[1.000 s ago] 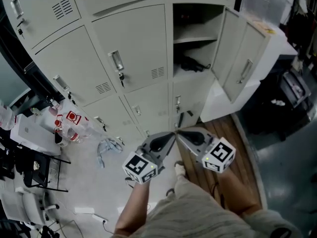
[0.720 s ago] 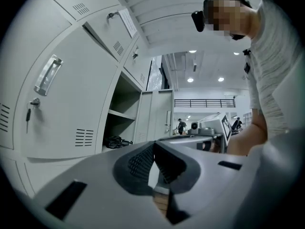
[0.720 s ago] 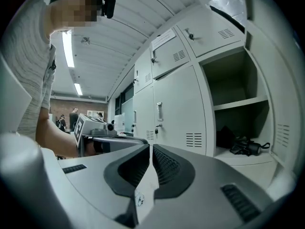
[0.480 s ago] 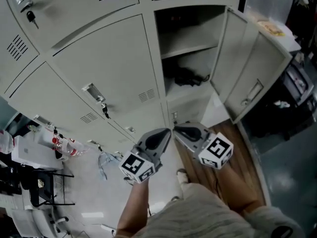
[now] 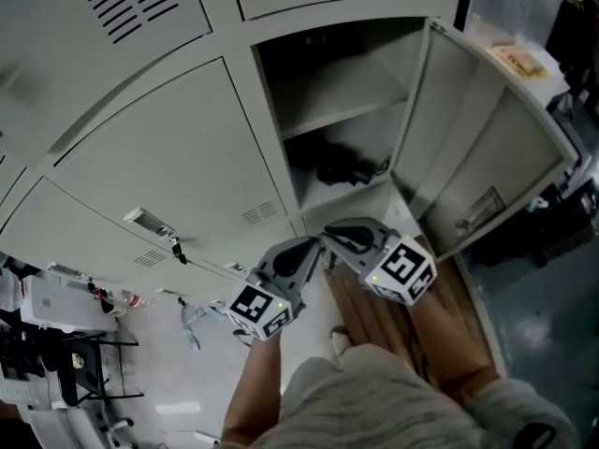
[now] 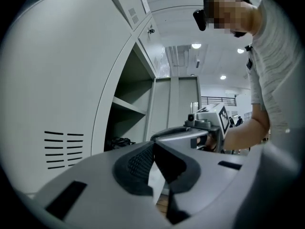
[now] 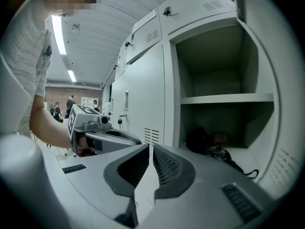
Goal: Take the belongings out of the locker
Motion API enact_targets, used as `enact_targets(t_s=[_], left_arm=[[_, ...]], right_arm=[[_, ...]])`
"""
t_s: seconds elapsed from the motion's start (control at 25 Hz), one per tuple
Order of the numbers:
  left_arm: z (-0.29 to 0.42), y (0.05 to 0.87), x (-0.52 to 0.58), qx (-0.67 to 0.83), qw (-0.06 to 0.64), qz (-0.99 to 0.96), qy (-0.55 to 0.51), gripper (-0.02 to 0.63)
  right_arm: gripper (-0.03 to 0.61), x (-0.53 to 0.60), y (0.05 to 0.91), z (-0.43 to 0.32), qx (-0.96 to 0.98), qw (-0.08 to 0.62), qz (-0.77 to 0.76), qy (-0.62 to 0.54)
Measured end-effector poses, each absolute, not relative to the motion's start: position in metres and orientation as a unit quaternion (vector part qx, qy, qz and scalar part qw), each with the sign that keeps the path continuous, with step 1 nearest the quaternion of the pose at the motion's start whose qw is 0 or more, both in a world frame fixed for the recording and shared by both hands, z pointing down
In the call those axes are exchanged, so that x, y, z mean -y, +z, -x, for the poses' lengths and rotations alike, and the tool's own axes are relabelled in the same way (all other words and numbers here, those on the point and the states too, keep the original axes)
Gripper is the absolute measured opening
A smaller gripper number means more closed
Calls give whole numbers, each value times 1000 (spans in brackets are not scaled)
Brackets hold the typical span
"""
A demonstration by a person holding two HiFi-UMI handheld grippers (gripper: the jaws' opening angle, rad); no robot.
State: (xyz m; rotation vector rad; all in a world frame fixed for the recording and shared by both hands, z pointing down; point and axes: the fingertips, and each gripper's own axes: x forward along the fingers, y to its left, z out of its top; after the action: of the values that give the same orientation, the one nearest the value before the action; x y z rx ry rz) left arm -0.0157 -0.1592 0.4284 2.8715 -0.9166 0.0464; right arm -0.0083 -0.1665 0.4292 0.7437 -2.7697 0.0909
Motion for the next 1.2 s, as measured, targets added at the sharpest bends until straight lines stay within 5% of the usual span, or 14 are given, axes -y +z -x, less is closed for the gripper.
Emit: enact_targets(t_s=[1.04,1.2], left_arm=[[-10,443,196,248,82,-965,11,3],[-8,443,195,247,80,-966,10,3]], right_arm=[[114,343,468,-5,867,357,-345,-47],[230,358,480,-7,849,395,-348,-55]])
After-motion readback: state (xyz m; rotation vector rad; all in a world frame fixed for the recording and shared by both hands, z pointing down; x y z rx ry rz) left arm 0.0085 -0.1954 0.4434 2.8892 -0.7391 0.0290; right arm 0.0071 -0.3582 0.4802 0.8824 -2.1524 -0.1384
